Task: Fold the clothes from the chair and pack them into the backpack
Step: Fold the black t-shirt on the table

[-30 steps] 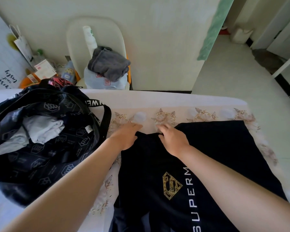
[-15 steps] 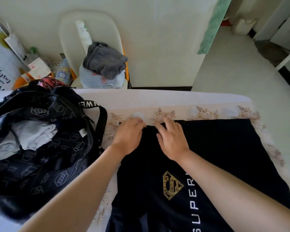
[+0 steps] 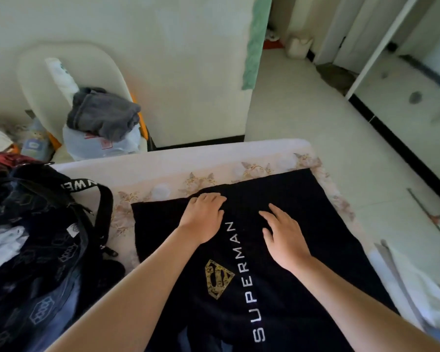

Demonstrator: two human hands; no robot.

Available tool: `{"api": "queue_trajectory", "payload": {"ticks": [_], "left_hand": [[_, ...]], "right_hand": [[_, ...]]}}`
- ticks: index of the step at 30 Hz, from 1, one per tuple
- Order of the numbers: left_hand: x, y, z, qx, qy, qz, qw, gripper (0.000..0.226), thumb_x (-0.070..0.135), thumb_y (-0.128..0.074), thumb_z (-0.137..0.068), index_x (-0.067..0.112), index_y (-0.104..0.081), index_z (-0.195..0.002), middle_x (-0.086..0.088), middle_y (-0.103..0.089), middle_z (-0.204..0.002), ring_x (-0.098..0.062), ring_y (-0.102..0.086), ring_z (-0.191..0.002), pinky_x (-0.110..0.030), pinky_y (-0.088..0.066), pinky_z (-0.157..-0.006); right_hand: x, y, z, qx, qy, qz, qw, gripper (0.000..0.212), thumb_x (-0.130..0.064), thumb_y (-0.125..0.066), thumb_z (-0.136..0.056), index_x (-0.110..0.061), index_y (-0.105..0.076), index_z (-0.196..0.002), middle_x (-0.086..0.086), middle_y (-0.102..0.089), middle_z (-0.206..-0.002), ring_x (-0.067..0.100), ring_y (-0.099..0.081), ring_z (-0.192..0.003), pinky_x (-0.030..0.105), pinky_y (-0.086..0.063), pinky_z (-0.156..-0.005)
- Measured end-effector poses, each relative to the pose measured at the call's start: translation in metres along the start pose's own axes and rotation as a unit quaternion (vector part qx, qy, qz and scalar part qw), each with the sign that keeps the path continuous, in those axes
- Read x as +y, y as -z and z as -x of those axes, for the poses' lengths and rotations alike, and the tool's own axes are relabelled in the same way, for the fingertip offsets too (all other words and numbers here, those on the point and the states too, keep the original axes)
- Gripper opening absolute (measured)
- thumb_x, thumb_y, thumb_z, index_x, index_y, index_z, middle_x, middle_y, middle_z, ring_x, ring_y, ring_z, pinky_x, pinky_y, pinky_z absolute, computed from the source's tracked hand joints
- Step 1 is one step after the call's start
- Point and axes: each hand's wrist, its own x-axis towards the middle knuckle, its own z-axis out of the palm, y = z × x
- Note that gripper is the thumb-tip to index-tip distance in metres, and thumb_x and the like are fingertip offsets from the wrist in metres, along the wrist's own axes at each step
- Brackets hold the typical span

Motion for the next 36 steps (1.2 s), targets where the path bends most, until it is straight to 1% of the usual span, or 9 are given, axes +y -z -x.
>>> {"api": "queue_trajectory", "payload": {"ticks": [5, 10, 15, 18, 21, 25, 30, 34, 36], "left_hand": [[0.113, -0.015, -0.038, -0.028, -0.14, 0.045, 0.989, 0.045, 0.024, -0.039, -0.103, 0.025, -0.038, -0.148, 0.005, -0.04, -0.151, -0.017, -0.035, -0.139, -0.038, -0.032, -0.112], [0.225, -0.054, -0.063, -0.107, -0.265, -0.049, 0.957, 0.066, 0.001, -0.044, -0.097, 0.022, -0.024, -0.155, 0.001, -0.028, -0.159, -0.021, -0.029, -0.143, -0.039, -0.035, -0.112], [0.279, -0.095, -0.073, -0.162, -0.352, -0.215, 0.896, 0.092, -0.008, -0.053, -0.086, 0.021, -0.003, -0.158, -0.001, 0.002, -0.165, -0.022, -0.002, -0.152, -0.042, -0.034, -0.111], [0.284, -0.109, -0.073, -0.129, -0.361, -0.23, 0.894, 0.089, 0.0, -0.057, -0.086, 0.019, -0.007, -0.157, -0.003, -0.019, -0.161, -0.025, -0.02, -0.146, -0.041, -0.039, -0.107], [0.281, -0.11, -0.072, -0.087, -0.386, -0.223, 0.891, 0.072, 0.004, -0.06, -0.087, 0.018, -0.028, -0.15, -0.003, -0.048, -0.136, -0.023, -0.045, -0.125, -0.035, -0.045, -0.095], [0.259, -0.091, -0.064, -0.075, -0.387, -0.204, 0.896, 0.045, 0.006, -0.051, -0.092, 0.022, -0.053, -0.134, 0.0, -0.053, -0.124, -0.02, -0.048, -0.114, -0.029, -0.039, -0.088], [0.214, -0.033, -0.037, -0.014, -0.355, -0.207, 0.912, 0.026, 0.02, -0.049, -0.097, 0.02, -0.06, -0.12, 0.002, -0.058, -0.114, -0.019, -0.048, -0.104, -0.03, -0.038, -0.079], [0.16, 0.021, 0.001, 0.046, -0.29, -0.222, 0.93, 0.027, 0.026, -0.052, -0.094, 0.027, -0.063, -0.119, 0.007, -0.064, -0.106, -0.02, -0.05, -0.104, -0.031, -0.038, -0.083], [0.127, 0.042, 0.028, 0.055, -0.24, -0.194, 0.95, 0.033, 0.02, -0.056, -0.092, 0.027, -0.064, -0.123, 0.006, -0.064, -0.111, -0.021, -0.05, -0.11, -0.033, -0.04, -0.093]], "right_hand": [[0.084, 0.029, 0.074, 0.072, -0.138, 0.046, 0.987, 0.043, -0.018, -0.061, -0.092, -0.017, -0.056, -0.134, 0.004, -0.055, -0.132, 0.027, -0.057, -0.119, 0.041, -0.049, -0.096], [0.145, 0.037, 0.135, 0.034, -0.274, 0.072, 0.958, 0.061, -0.037, -0.062, -0.093, -0.011, -0.045, -0.145, 0.007, -0.055, -0.133, 0.03, -0.055, -0.116, 0.041, -0.048, -0.093], [0.168, 0.032, 0.16, 0.021, -0.315, 0.053, 0.947, 0.061, -0.051, -0.056, -0.095, -0.014, -0.045, -0.141, 0.006, -0.051, -0.128, 0.026, -0.05, -0.116, 0.035, -0.048, -0.087], [0.171, 0.034, 0.161, 0.043, -0.337, -0.004, 0.94, 0.046, -0.047, -0.063, -0.093, -0.019, -0.055, -0.128, 0.001, -0.06, -0.117, 0.024, -0.056, -0.11, 0.035, -0.047, -0.085], [0.165, 0.035, 0.164, 0.05, -0.331, -0.01, 0.942, 0.024, -0.042, -0.063, -0.093, -0.022, -0.064, -0.107, -0.005, -0.066, -0.104, 0.021, -0.059, -0.104, 0.035, -0.045, -0.088], [0.143, 0.047, 0.164, 0.044, -0.306, -0.072, 0.948, 0.016, -0.038, -0.055, -0.094, -0.023, -0.055, -0.091, -0.009, -0.058, -0.088, 0.016, -0.057, -0.084, 0.028, -0.044, -0.066], [0.093, 0.082, 0.148, -0.058, -0.26, -0.209, 0.941, 0.038, -0.034, -0.057, -0.091, -0.028, -0.043, -0.126, -0.009, -0.062, -0.102, 0.013, -0.061, -0.086, 0.029, -0.047, -0.069], [0.034, 0.11, 0.132, -0.116, -0.222, -0.305, 0.919, 0.021, -0.027, -0.063, -0.081, -0.013, -0.051, -0.088, -0.003, -0.053, -0.071, 0.016, -0.051, -0.061, 0.029, -0.04, -0.056], [-0.003, 0.118, 0.127, -0.152, -0.177, -0.328, 0.915, 0.019, -0.024, -0.066, -0.078, -0.011, -0.056, -0.087, -0.002, -0.054, -0.067, 0.016, -0.051, -0.058, 0.029, -0.04, -0.057]]}}
